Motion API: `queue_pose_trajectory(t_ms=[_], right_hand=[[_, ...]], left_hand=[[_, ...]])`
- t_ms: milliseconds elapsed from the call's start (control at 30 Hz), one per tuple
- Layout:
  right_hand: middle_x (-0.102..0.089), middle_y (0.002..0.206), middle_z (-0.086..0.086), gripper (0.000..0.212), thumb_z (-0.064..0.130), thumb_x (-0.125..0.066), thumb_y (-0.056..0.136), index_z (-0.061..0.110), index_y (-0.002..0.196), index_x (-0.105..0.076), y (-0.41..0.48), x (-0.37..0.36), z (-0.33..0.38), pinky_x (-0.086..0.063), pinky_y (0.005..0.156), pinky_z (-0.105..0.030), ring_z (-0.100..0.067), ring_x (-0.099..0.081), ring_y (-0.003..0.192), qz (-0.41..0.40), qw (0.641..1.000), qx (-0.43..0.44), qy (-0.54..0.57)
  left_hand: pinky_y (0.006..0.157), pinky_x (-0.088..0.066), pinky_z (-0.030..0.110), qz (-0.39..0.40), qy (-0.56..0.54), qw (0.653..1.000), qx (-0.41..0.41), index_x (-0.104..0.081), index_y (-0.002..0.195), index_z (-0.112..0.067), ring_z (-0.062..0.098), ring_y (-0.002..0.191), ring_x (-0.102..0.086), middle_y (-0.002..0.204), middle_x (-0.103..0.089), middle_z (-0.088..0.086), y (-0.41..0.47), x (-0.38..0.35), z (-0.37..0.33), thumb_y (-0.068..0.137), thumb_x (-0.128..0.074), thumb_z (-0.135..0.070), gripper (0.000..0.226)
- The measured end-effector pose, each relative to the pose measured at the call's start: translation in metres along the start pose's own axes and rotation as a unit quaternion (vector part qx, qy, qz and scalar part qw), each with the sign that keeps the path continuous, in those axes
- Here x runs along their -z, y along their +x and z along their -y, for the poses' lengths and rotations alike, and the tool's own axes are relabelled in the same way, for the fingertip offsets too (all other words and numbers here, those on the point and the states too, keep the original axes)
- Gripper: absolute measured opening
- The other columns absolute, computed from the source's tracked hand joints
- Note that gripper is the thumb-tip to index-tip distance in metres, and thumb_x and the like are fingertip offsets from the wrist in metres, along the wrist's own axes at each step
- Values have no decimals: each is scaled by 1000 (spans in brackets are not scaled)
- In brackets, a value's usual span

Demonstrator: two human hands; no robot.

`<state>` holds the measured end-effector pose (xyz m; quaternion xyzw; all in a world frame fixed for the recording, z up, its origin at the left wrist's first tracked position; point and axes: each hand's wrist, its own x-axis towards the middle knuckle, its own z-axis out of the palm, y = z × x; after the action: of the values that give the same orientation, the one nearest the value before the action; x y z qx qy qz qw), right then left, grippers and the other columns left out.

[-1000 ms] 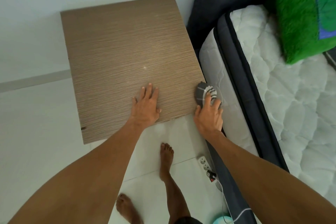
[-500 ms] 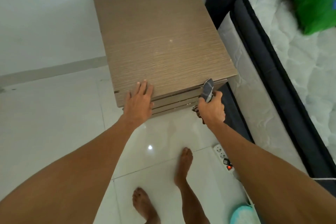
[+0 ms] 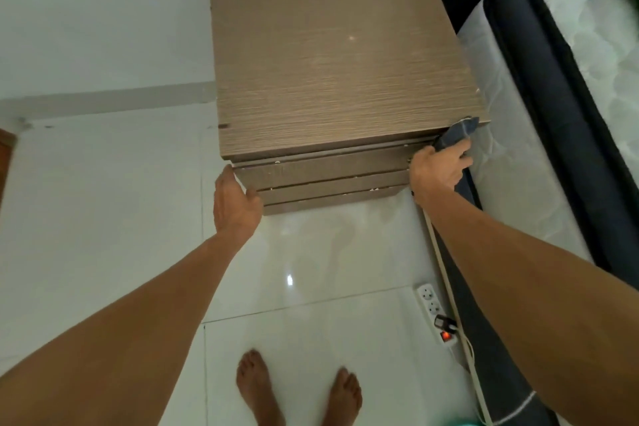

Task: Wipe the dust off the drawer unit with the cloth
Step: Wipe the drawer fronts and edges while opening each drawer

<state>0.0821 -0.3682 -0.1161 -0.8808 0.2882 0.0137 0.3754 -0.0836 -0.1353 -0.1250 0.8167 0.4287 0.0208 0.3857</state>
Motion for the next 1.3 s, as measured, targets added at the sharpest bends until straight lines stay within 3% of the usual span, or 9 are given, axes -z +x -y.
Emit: queue_pose_trajectory(t_ms=[100,233,400,567,667,833,967,1167,1300], right_hand=[[-25,153,-15,63,15,-43,99,17,155,-14,17,-6,-10,-37,100,-46,-38,-41,129,-8,1000,-11,-4],[-23,154,-15,70,25,-46,99,17,157,-8,22,-14,-25,-38,101,-48,-38,-41,129,30,999,10,7],[-23,154,-17,82,34,-51,98,18,158,2,22,-19,-29,-38,104,-49,-38,-44,128,49,997,34,40],[-22,153,-16,81,18,-52,99,19,158,2,14,-19,-40,-39,101,-52,-39,-41,128,41,991,98,-82],[-26,150,-19,84,12,-58,94,24,158,-4,-2,-22,-47,-45,96,-58,-43,-40,128,39,969,171,-172],[-37,138,-21,82,15,-61,92,26,156,-11,-54,-33,-48,-48,87,-54,-41,-44,120,70,925,278,-249],[-43,128,-18,81,18,-62,90,29,155,-15,-100,-46,-37,-49,83,-49,-35,-49,109,87,912,305,-259],[-47,122,-15,78,16,-61,89,33,153,-20,-161,-66,-31,-50,82,-47,-31,-51,103,157,853,416,-271],[-50,123,-11,72,19,-60,90,39,151,-28,-170,-65,-25,-54,84,-47,-29,-54,106,272,838,421,-216]], left_hand=[[97,-43,35,-6,-51,999,7,-32,144,-17,31,119,-54,134,-53,11,5,-13,0,90,-52,-6,59],[98,-48,38,-27,-83,994,63,-34,143,-18,30,114,-57,129,-57,10,5,-18,-3,92,-51,-9,54],[92,-53,45,-19,-52,998,29,-35,138,-17,32,103,-62,124,-59,12,-1,-17,2,89,-53,-7,54],[90,-53,46,-18,15,1000,-13,-38,135,-15,34,101,-63,123,-60,13,-2,-9,7,89,-54,-8,49],[90,-48,40,-17,52,998,-33,-40,135,-11,34,107,-60,129,-58,13,-3,-5,8,90,-53,-7,46],[84,-48,41,-10,90,995,-52,-40,135,-10,36,106,-59,125,-59,15,-4,3,13,89,-50,-4,48],[84,-47,41,0,103,993,-51,-38,139,-12,35,107,-59,125,-59,15,-7,8,17,88,-50,-2,54],[87,-47,37,24,94,994,-40,-35,142,-14,34,114,-56,133,-55,13,-19,11,20,88,-56,-2,59],[91,-48,39,39,103,993,-32,-35,142,-16,33,119,-55,136,-53,13,-21,15,21,86,-61,-2,63]])
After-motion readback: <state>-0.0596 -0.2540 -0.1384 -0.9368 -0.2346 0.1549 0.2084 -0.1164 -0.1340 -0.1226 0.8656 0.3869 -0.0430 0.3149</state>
